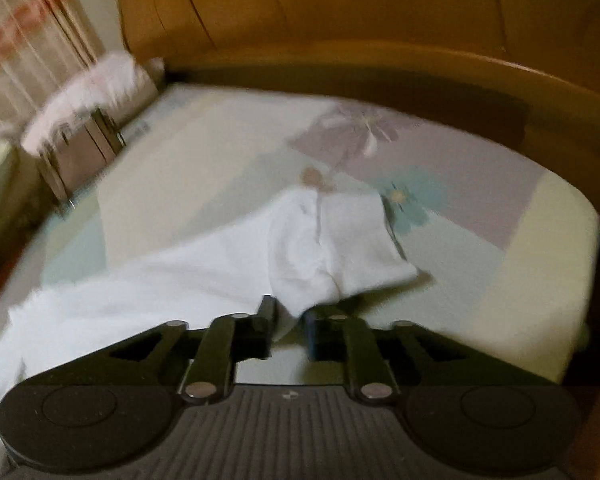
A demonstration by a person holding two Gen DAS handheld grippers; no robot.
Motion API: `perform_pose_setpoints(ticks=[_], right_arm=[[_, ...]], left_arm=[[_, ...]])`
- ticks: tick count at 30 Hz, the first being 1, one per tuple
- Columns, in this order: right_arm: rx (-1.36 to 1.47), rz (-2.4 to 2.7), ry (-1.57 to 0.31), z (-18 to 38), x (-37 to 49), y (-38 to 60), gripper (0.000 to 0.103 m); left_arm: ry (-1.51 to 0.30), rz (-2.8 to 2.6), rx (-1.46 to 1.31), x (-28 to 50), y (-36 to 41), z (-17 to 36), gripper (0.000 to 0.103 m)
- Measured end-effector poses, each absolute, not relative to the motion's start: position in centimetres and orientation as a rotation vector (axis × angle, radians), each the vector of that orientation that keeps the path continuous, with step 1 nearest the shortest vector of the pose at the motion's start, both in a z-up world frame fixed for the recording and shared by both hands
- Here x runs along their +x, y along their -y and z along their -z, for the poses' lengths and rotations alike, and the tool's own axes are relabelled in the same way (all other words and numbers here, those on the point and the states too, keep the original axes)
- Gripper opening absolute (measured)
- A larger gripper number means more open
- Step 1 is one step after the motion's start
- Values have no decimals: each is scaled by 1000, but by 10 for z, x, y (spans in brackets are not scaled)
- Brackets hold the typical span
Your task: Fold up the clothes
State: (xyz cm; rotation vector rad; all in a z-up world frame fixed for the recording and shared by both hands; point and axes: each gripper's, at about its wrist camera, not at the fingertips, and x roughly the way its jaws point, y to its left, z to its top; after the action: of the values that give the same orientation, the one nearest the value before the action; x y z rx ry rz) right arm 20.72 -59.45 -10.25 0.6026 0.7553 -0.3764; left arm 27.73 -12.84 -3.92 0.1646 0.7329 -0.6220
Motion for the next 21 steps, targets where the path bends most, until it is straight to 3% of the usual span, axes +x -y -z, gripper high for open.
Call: perform_pose_setpoints(ticks=[3,5,6,7,15,21], right_arm=[[575,361,-763,88,200,585,42],[551,312,-717,78,194,573,57],[542,271,-691,74,194,567,71],[535,228,-670,72,196,561,73],[318,49,-664,70,288,514,73],[74,48,-768,90,367,478,73]], left_arm=[[-731,640,164,279,131,40,94],[-733,652,161,280,133,42,94],[-737,658,157,280,134,44,94],[-741,663,154,280,136,45,94],[-756,666,155,278,137,50,94],[-766,659,153,277,136,53,94]])
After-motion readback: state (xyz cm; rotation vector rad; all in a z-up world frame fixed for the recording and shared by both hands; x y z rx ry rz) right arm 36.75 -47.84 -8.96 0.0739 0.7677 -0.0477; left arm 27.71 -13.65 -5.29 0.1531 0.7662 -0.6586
